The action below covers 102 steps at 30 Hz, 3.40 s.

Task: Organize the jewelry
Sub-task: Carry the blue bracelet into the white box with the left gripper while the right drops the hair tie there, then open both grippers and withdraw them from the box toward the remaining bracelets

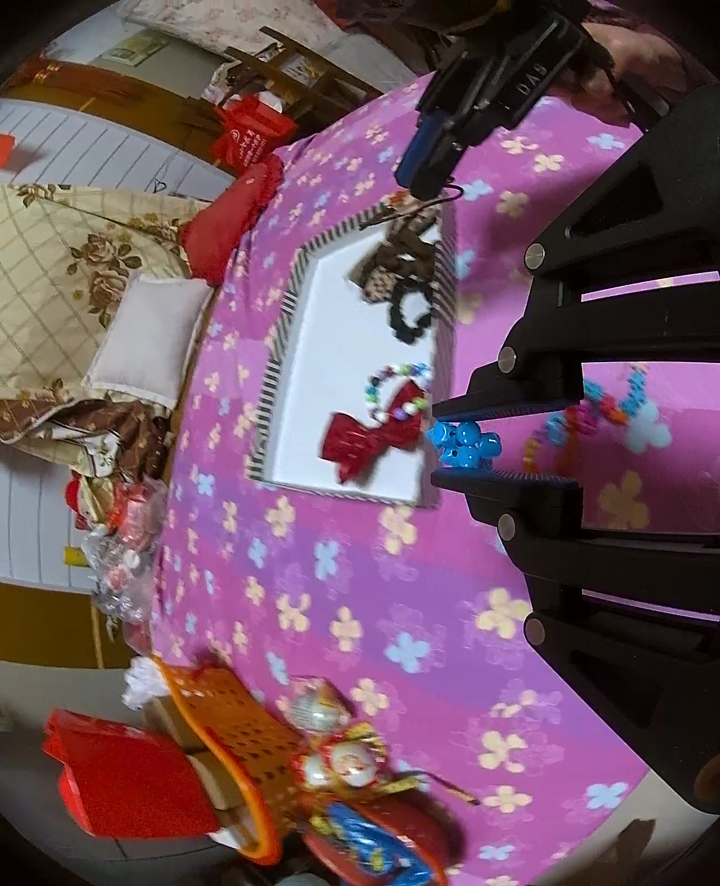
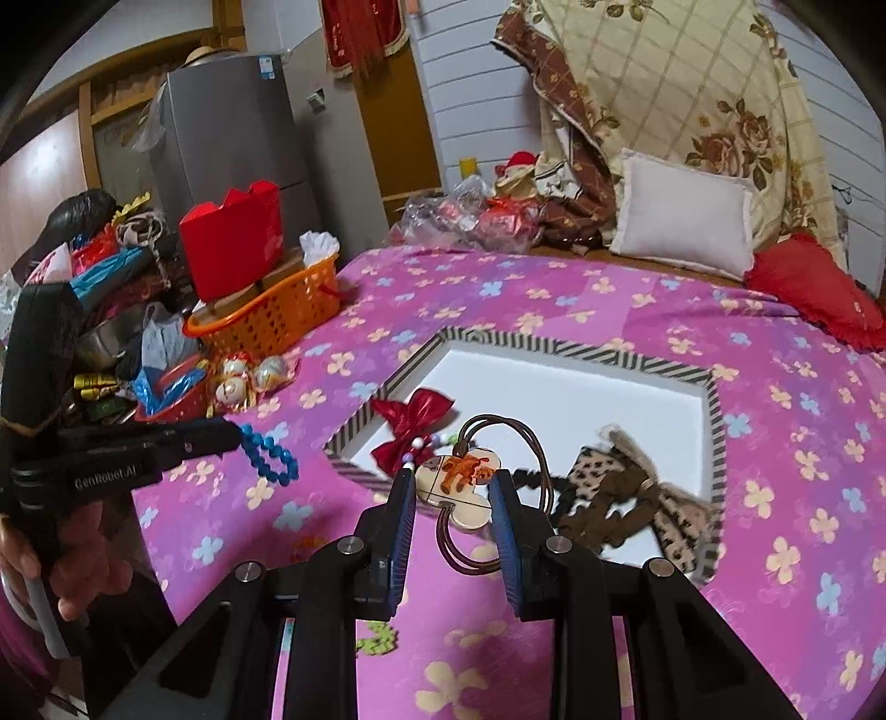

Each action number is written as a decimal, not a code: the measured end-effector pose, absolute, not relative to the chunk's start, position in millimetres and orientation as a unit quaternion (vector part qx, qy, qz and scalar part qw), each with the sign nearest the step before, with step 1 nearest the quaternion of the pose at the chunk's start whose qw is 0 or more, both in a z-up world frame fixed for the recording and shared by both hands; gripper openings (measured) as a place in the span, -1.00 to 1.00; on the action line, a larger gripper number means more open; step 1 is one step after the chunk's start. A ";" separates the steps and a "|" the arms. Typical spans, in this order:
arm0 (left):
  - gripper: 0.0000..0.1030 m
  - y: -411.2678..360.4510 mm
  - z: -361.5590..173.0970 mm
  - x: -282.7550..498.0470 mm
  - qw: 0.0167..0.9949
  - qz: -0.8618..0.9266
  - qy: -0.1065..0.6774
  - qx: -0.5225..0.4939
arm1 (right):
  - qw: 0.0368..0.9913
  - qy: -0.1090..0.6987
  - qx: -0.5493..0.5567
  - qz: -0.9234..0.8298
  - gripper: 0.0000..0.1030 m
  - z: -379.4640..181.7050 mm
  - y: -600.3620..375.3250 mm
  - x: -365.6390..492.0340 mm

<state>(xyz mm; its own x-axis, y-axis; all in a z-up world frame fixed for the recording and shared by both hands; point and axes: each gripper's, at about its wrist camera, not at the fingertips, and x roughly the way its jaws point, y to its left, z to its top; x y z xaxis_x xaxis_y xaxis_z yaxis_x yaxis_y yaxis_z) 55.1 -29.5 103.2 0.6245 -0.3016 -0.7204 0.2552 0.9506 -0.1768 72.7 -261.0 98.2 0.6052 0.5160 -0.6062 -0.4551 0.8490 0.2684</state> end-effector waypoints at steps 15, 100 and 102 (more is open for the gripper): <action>-0.70 -99.5 108.9 123.9 0.899 -0.161 0.408 -0.007 | 0.890 0.376 0.050 0.254 -0.52 82.6 -267.7 126.6; 0.07 -38.5 49.2 -18.6 0.915 -0.035 0.402 0.029 | 0.878 0.423 0.032 0.224 0.53 57.9 -249.4 3.5; 0.07 -37.8 49.4 -20.2 0.915 -0.035 0.401 0.029 | 0.878 0.422 0.031 0.223 0.53 59.3 -248.5 2.6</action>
